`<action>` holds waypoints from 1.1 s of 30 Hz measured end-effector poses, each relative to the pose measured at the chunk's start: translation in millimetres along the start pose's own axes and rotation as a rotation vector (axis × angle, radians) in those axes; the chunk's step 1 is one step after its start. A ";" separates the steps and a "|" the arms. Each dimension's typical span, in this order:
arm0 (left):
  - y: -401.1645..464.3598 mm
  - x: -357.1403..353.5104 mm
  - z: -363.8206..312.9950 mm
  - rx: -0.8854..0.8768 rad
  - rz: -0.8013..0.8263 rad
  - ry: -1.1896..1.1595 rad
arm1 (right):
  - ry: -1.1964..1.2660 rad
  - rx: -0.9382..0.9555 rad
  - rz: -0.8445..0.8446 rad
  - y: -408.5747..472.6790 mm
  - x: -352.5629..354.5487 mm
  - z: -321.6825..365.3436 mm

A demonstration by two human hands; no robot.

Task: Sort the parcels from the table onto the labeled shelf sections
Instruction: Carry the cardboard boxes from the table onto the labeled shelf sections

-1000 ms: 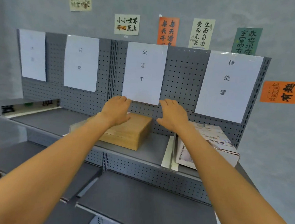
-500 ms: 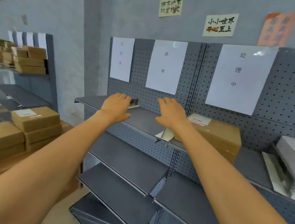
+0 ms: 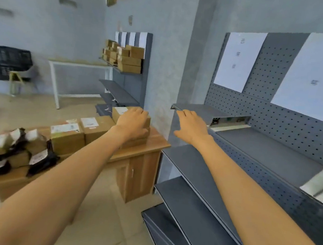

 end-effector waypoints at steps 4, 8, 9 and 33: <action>17.5 -26.6 66.0 0.123 0.020 0.041 | 0.047 0.082 0.020 58.7 -42.4 35.1; 51.5 -54.0 110.6 0.202 0.032 0.080 | 0.077 0.139 0.017 120.1 -85.7 47.4; 61.8 -63.0 119.3 0.220 0.038 0.083 | 0.087 0.149 0.018 135.4 -96.3 47.6; 302.0 -255.0 239.0 0.349 0.166 0.022 | 0.195 0.198 0.116 412.2 -284.4 5.2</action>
Point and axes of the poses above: each hand's wrist, its own y-axis towards the middle knuckle, its own x-axis out of the back of the hand, z = x × y, the point moved 9 cm from there along y, towards the middle knuckle, and after that the axes turned 6 degrees about x, right-handed, at the moved point
